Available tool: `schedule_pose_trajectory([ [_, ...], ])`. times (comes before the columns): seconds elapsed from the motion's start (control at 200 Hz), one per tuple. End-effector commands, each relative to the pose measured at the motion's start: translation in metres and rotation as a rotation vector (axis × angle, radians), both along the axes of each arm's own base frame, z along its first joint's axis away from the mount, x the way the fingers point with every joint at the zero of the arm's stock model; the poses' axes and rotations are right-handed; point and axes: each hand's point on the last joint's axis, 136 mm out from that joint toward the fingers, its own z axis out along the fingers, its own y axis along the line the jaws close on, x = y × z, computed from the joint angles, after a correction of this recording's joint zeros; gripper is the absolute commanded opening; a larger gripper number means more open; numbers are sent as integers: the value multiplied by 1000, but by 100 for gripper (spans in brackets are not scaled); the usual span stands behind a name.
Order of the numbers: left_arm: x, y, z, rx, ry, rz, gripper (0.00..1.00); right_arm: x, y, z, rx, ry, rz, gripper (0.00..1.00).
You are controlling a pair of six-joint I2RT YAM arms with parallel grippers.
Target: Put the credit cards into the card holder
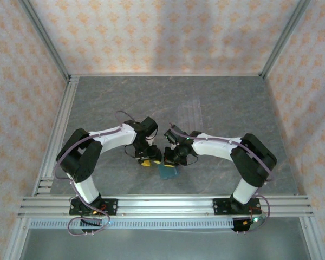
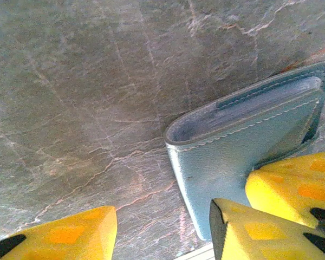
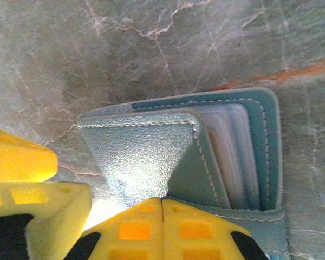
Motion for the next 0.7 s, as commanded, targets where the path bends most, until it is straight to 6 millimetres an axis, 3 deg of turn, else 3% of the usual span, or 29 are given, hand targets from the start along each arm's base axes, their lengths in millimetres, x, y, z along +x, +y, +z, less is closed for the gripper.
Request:
schedule_pose_trajectory([
  [0.0, 12, 10, 16, 13, -66, 16, 50, -14, -28, -31, -178, 11, 28, 1],
  [0.08, 19, 24, 30, 42, -116, 26, 54, 3, -16, -10, -140, -51, 34, 5],
  [0.205, 26, 47, 51, 81, -181, 52, 62, 22, 0, 20, -72, -114, 34, 33],
  [0.33, 30, 68, 70, 81, -240, 83, 67, 38, 10, 51, -15, -173, 38, 41],
  [0.415, 35, 79, 87, 69, -288, 117, 71, 49, 12, 74, 4, -215, 44, 55],
  [0.475, 41, 87, 103, 67, -353, 139, 72, 57, 11, 93, 14, -263, 47, 72],
  [0.53, 48, 100, 124, 102, -465, 155, 72, 68, 3, 111, 3, -332, 19, 100],
  [0.585, 56, 116, 145, 152, -593, 179, 83, 83, -12, 129, -21, -420, -30, 99],
  [0.621, 60, 124, 159, 170, -675, 190, 99, 92, -27, 138, -45, -477, -73, 99],
  [0.691, 67, 140, 182, 229, -821, 189, 100, 108, -66, 158, -106, -605, -175, 99],
])
